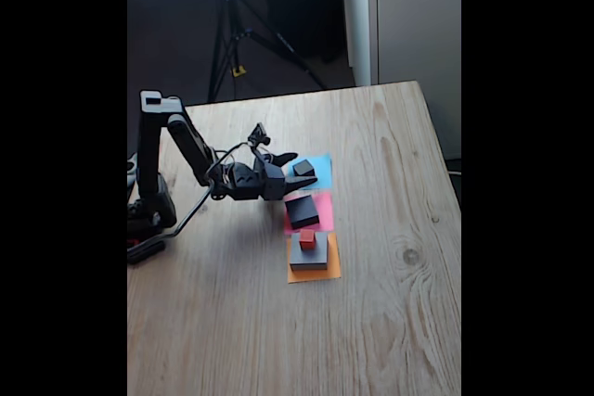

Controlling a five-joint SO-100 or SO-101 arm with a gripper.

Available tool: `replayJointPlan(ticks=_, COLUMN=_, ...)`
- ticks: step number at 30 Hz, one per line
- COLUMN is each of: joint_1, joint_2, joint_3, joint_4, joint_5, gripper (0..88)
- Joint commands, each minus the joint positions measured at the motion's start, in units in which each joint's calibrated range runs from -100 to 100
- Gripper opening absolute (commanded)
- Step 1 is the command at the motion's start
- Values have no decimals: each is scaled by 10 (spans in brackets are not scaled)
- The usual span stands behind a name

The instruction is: Tower of hanoi

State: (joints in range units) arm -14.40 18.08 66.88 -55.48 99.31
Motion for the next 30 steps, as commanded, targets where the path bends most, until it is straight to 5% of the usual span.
replayJointPlan(ticks=1, joint_1=-16, joint_2=-7, joint_3=-8, joint_4=-11, joint_5=7, gripper=340)
replayJointPlan(ticks=30, joint_1=-39, joint_2=-3, joint_3=14, joint_4=-2, joint_5=7, gripper=201)
